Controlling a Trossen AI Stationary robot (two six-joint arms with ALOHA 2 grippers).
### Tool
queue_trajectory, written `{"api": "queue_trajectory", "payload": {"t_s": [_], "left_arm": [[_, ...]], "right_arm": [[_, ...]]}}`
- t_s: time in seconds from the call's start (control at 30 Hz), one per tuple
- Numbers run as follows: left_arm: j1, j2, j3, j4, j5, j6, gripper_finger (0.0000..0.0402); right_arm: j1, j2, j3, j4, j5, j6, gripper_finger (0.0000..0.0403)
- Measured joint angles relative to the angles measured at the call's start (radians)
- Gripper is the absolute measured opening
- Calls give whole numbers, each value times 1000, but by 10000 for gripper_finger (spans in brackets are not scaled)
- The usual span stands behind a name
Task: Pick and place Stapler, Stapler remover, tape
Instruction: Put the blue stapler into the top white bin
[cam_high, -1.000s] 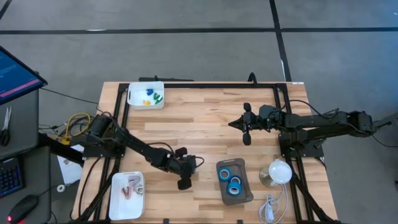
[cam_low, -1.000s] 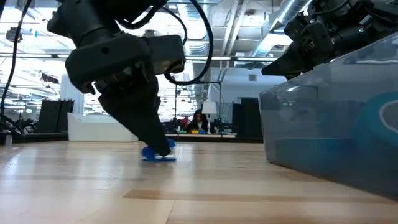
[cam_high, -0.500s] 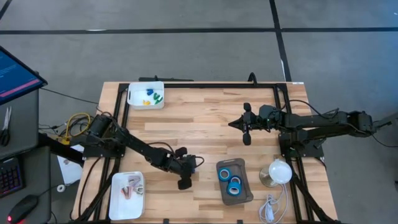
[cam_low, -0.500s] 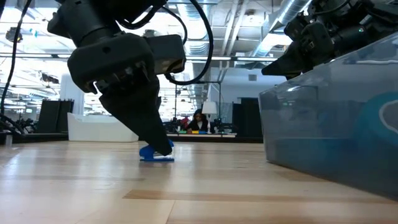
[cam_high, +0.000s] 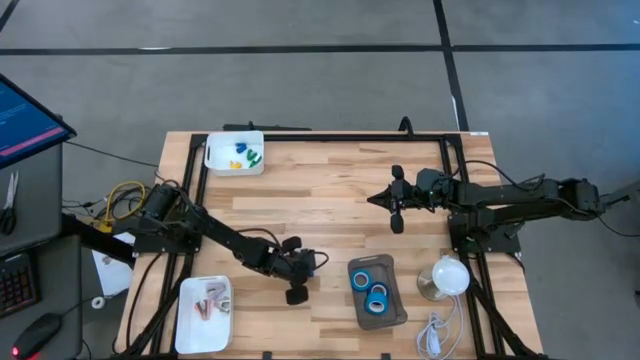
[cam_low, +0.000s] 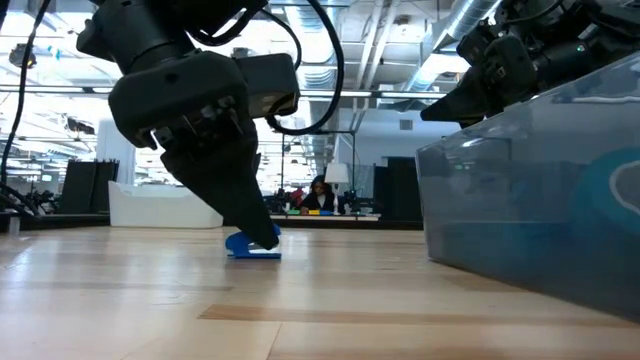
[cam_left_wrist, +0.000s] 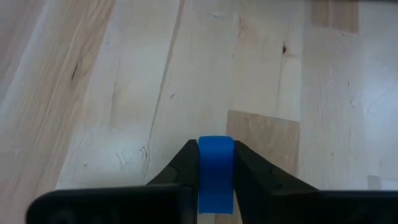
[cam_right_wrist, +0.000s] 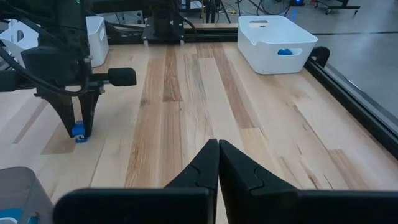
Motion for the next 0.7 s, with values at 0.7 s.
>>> {"api": "queue_trajectory", "payload": {"t_s": [0.7], "left_arm": [[239, -482, 1, -299, -268, 354, 52]], "right_arm": [[0, 0, 0, -5, 0, 0, 3]]}}
